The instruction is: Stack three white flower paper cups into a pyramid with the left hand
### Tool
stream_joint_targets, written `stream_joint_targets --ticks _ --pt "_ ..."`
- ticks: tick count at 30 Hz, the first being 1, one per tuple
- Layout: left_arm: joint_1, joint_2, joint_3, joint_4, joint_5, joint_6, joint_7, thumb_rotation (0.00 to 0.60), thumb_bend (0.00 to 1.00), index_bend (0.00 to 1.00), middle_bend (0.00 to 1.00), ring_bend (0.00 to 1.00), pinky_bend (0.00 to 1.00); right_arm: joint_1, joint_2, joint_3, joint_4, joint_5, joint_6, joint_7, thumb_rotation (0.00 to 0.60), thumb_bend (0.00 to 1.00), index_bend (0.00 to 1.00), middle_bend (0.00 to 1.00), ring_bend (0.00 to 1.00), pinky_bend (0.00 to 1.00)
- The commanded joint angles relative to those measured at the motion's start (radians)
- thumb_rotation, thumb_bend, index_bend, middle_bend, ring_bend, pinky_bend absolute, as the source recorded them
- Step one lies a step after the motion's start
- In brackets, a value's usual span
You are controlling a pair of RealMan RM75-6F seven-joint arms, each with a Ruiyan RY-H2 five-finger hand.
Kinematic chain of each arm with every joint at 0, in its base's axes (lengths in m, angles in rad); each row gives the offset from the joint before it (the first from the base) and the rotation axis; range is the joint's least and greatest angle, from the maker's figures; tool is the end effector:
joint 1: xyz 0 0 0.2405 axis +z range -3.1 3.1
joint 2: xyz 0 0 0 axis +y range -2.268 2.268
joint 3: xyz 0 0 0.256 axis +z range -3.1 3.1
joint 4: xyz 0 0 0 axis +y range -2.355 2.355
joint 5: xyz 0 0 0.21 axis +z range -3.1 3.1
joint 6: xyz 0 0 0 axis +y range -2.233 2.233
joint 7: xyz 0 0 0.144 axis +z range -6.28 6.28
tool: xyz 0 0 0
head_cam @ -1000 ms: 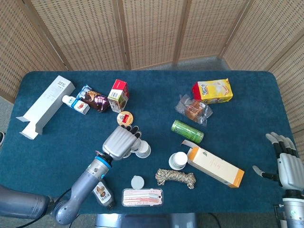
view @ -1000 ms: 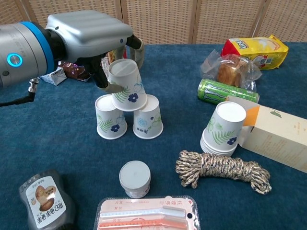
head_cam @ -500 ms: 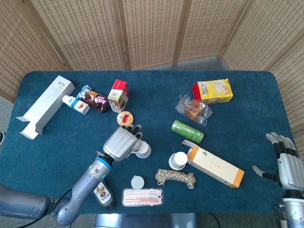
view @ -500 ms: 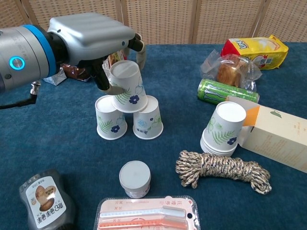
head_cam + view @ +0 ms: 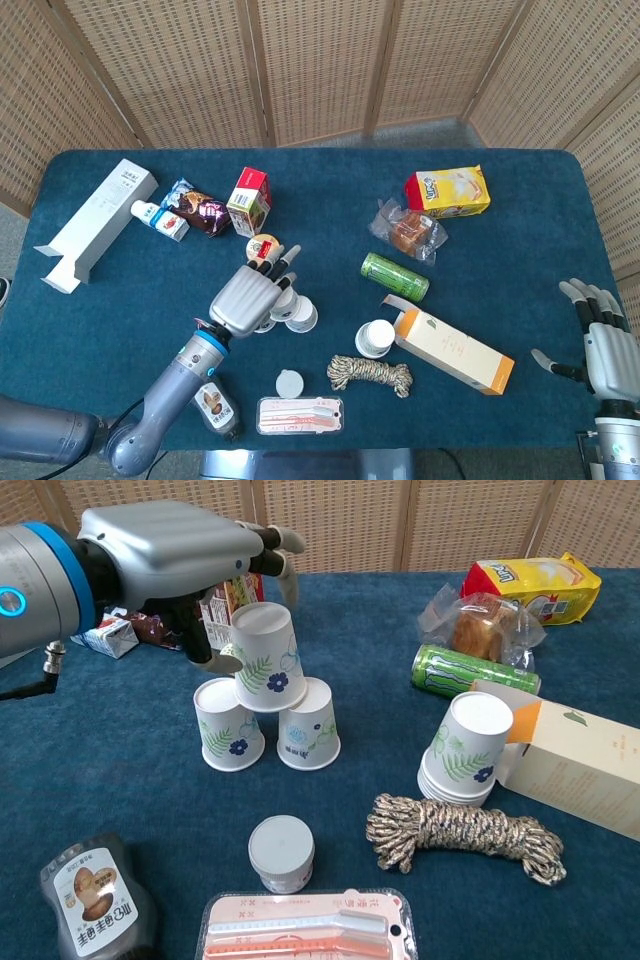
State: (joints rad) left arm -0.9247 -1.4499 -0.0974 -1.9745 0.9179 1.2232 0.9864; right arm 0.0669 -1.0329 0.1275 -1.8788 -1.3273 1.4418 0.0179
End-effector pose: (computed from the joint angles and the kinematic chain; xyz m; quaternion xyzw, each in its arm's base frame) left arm -0.0497 0.2874 0.0113 -0.8161 -0.1997 -0.3305 0.4299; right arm -0.2837 -0.1859 0.1737 0.5025 -0.4793 0.4232 0.5821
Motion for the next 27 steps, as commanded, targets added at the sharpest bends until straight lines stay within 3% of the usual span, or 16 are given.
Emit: stream_joint_targets --ticks 1,9,17,27 --pt "0.008 0.022 0.004 -0.013 0.005 0.001 -0.012 0.600 0.30 0.21 0.00 0.04 0.42 0.000 -0.001 -0.001 0.000 0.000 0.000 -0.003 0.600 0.11 0.12 0.00 0.00 0.00" --pt "0.051 0.136 0.029 -0.057 0.066 0.003 -0.085 0.600 0.30 0.14 0.00 0.00 0.37 0.000 -0.003 -0.002 -0.002 -0.003 0.002 -0.008 0.600 0.12 0.12 0.00 0.00 0.00" --pt "0.132 0.292 0.051 -0.076 0.177 0.013 -0.255 0.600 0.30 0.08 0.00 0.00 0.32 0.000 -0.006 -0.004 -0.006 -0.009 0.005 -0.018 0.600 0.11 0.12 0.00 0.00 0.00" --pt "0.281 0.477 0.135 -0.023 0.378 0.050 -0.501 0.600 0.30 0.07 0.00 0.00 0.29 0.000 -0.008 -0.005 -0.009 -0.011 0.006 -0.025 0.600 0.12 0.12 0.00 0.00 0.00"
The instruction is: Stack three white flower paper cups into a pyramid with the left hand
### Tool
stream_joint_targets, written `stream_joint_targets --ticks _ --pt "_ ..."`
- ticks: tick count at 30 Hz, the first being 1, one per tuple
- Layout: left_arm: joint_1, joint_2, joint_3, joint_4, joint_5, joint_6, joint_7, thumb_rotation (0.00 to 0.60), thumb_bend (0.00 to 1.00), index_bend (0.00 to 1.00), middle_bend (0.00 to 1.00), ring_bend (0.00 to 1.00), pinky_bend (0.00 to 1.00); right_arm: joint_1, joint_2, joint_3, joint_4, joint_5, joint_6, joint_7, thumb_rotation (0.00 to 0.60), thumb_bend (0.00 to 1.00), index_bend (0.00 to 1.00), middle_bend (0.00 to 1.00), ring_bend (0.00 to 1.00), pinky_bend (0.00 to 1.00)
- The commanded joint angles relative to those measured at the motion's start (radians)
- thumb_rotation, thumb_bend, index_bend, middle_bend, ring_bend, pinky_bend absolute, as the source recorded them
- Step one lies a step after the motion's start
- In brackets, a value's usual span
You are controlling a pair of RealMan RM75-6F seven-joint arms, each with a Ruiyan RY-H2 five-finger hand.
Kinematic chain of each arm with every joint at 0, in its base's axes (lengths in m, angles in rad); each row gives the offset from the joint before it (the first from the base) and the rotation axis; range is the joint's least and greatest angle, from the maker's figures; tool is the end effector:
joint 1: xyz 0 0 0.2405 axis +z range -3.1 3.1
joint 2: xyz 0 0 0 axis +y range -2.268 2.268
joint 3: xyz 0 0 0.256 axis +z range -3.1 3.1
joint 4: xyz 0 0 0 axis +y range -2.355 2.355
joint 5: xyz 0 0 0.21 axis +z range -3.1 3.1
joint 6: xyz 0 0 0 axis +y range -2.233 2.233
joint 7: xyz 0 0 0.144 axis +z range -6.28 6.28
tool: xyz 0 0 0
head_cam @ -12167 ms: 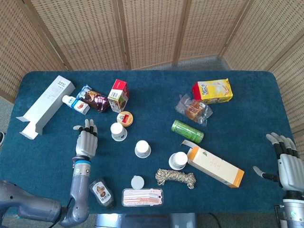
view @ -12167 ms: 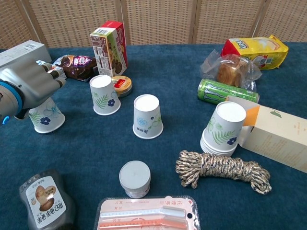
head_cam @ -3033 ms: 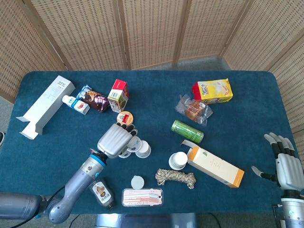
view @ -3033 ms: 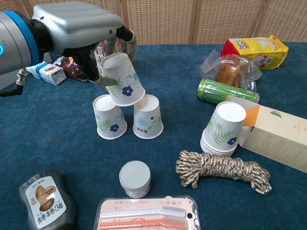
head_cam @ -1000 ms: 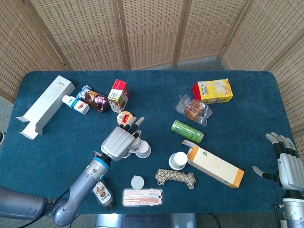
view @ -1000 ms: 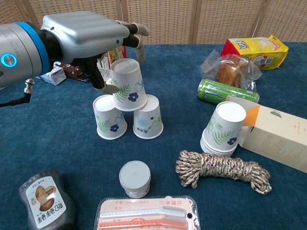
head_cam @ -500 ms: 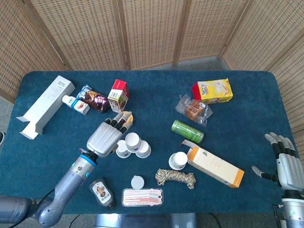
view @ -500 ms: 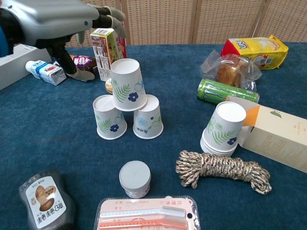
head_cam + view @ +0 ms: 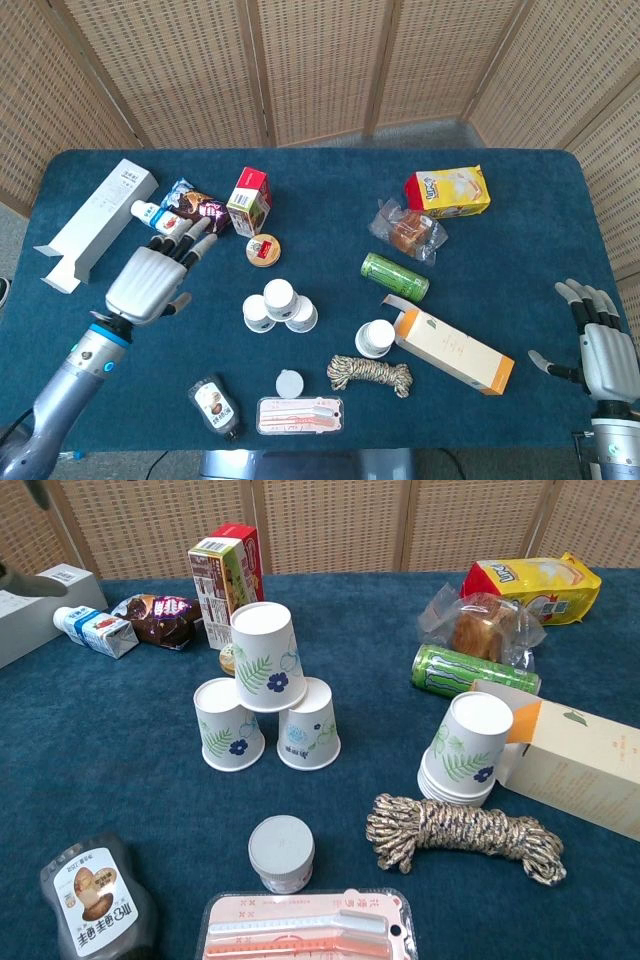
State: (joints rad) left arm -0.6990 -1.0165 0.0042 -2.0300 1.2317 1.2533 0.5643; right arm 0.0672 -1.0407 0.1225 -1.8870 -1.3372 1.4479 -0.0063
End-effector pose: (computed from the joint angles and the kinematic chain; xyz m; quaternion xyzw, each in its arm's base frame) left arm -0.1377 0.2829 0.1253 -0.7675 -0.2299 -0.3480 0.4868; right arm -0.2803 -0.1849 0.1706 0.5082 -0.4751 0.4218 0.5815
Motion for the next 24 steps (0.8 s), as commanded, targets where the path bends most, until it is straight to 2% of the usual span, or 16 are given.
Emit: stream_joint_targets --ticks 1,6,13,19,24 --pt "0.075 0.057 0.042 0.047 0.086 0.028 -0.114 0.600 0.30 0.07 0.00 0.00 0.28 0.000 -0.001 -0.001 -0.002 -0.002 0.001 -0.002 0.600 0.12 0.12 0.00 0.00 0.00" --pt "0.163 0.086 0.077 0.116 0.186 0.087 -0.260 0.600 0.30 0.06 0.00 0.00 0.26 0.000 -0.003 -0.003 -0.003 -0.005 0.003 -0.011 0.600 0.12 0.12 0.00 0.00 0.00" --pt "0.288 0.078 0.137 0.232 0.325 0.180 -0.423 0.600 0.30 0.06 0.00 0.00 0.26 -0.001 -0.008 -0.006 -0.005 -0.010 0.007 -0.024 0.600 0.11 0.12 0.00 0.00 0.00" --pt "0.394 0.055 0.161 0.308 0.411 0.296 -0.460 0.600 0.30 0.06 0.00 0.00 0.23 -0.002 -0.011 -0.010 -0.007 -0.017 0.011 -0.036 0.600 0.12 0.12 0.00 0.00 0.00" --pt "0.454 0.038 0.167 0.347 0.442 0.348 -0.484 0.600 0.30 0.06 0.00 0.00 0.23 -0.004 -0.010 -0.012 -0.012 -0.024 0.014 -0.036 0.600 0.12 0.13 0.00 0.00 0.00"
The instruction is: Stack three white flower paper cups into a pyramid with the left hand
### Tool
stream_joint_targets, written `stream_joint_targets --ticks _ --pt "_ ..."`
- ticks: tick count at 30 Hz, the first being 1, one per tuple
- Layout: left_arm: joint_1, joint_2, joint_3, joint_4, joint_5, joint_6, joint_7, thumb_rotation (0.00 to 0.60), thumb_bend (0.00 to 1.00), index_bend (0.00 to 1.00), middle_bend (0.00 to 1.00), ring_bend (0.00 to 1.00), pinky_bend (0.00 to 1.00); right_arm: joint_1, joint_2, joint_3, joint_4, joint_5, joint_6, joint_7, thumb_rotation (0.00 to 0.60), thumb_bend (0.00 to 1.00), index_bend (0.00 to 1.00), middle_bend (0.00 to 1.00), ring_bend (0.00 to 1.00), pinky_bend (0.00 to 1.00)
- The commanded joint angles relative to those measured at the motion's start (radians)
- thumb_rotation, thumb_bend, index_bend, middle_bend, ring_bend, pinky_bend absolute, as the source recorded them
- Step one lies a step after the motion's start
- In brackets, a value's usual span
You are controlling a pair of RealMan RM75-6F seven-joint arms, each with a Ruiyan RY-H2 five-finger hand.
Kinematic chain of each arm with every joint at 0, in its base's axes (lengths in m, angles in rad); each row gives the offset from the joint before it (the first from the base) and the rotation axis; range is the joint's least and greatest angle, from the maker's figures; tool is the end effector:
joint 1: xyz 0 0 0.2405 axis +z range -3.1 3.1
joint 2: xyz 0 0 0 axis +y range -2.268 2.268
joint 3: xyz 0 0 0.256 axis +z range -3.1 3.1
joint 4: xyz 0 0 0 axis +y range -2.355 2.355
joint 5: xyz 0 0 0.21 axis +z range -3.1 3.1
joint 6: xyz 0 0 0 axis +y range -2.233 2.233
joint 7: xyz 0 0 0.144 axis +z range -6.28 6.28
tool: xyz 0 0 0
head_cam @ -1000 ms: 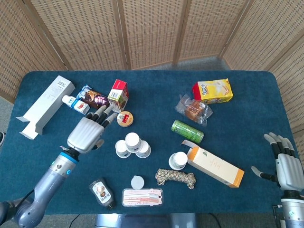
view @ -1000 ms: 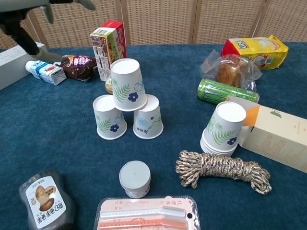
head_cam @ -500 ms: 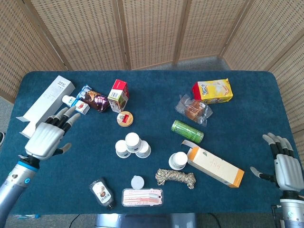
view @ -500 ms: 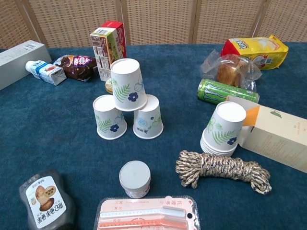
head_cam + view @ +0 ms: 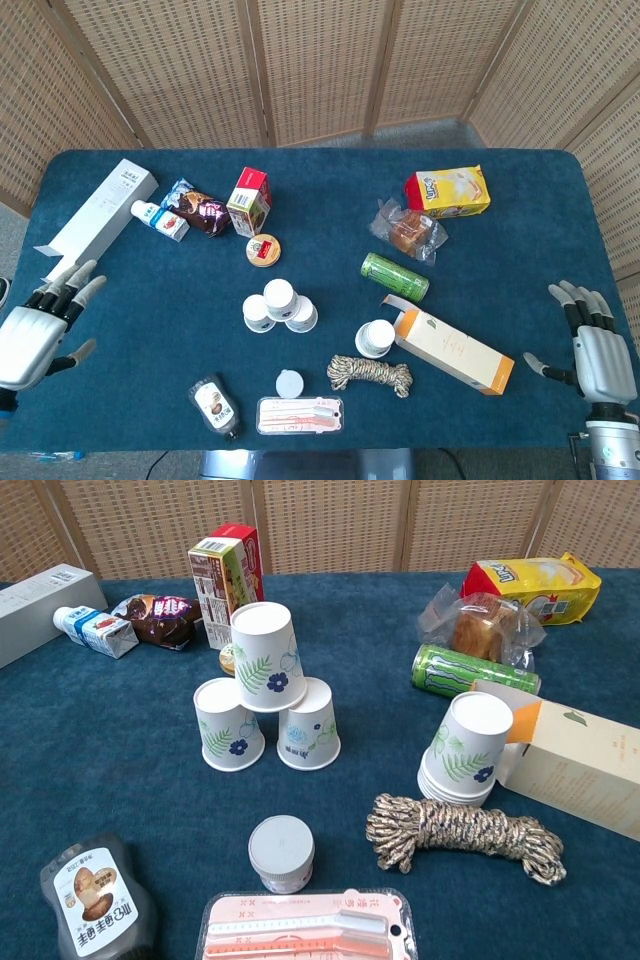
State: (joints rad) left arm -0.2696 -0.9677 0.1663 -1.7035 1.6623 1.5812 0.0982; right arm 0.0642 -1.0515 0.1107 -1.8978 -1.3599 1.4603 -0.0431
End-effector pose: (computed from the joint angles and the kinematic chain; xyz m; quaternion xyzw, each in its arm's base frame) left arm -0.2658 0.1850 0.1767 -0.7115 -0.2790 -0.3829 0.5189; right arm -0.2754 -0.1818 0.1662 0.5186 -0.4672 0.4190 0.5807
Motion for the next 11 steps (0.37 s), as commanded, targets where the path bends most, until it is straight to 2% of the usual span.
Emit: stream_joint_targets --ticks 1,11 --pt "0.037 -0.015 0.003 0.027 0.011 0.029 -0.030 0.600 0.30 0.06 0.00 0.00 0.23 -0.002 0.002 -0.001 -0.003 -0.004 0.004 0.001 0.600 0.11 0.13 0.00 0.00 0.00" --pt "0.113 -0.055 -0.004 0.065 0.042 0.081 -0.127 0.600 0.30 0.06 0.00 0.00 0.21 -0.002 0.001 -0.003 -0.005 -0.010 0.004 -0.005 0.600 0.12 0.12 0.00 0.00 0.00"
